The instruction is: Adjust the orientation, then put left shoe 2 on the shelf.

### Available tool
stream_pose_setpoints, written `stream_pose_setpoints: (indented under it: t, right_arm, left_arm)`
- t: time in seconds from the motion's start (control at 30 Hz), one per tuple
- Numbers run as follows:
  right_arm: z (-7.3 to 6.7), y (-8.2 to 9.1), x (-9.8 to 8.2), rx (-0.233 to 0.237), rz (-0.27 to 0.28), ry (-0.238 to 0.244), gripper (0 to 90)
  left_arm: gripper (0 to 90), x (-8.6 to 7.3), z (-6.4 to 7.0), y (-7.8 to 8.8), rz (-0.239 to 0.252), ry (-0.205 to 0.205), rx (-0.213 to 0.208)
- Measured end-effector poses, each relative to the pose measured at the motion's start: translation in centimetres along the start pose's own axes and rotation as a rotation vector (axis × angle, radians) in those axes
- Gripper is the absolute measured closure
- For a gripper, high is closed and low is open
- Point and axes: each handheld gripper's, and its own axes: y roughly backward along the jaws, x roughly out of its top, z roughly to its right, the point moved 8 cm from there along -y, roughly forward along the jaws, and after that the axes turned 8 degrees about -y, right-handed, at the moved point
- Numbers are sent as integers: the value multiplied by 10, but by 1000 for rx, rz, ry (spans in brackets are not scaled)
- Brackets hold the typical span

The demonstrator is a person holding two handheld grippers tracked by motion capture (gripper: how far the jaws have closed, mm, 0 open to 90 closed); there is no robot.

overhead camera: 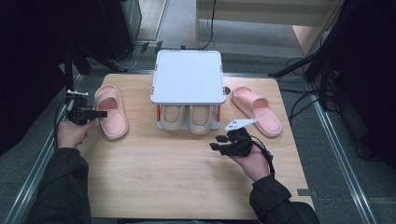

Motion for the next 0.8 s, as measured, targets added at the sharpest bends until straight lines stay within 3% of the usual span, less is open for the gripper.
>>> stream_pose_setpoints:
  t: [0.13,0.27,0.43,0.8]
  right_arm:
    - [-1,1,1,1,2,3,572]
    - [0,1,1,0,5,4,572]
    - [3,3,-2,-9,3,-18,571]
    - [8,18,-15,-48,23,-54,571]
  left_arm:
    - [613,3,-6,14,41,39,13]
    - [560,2,-16,17,47,44,56]
    - [548,-2,-27,6,12,51,75]
    - [506,1,-39,-19,2,83,64]
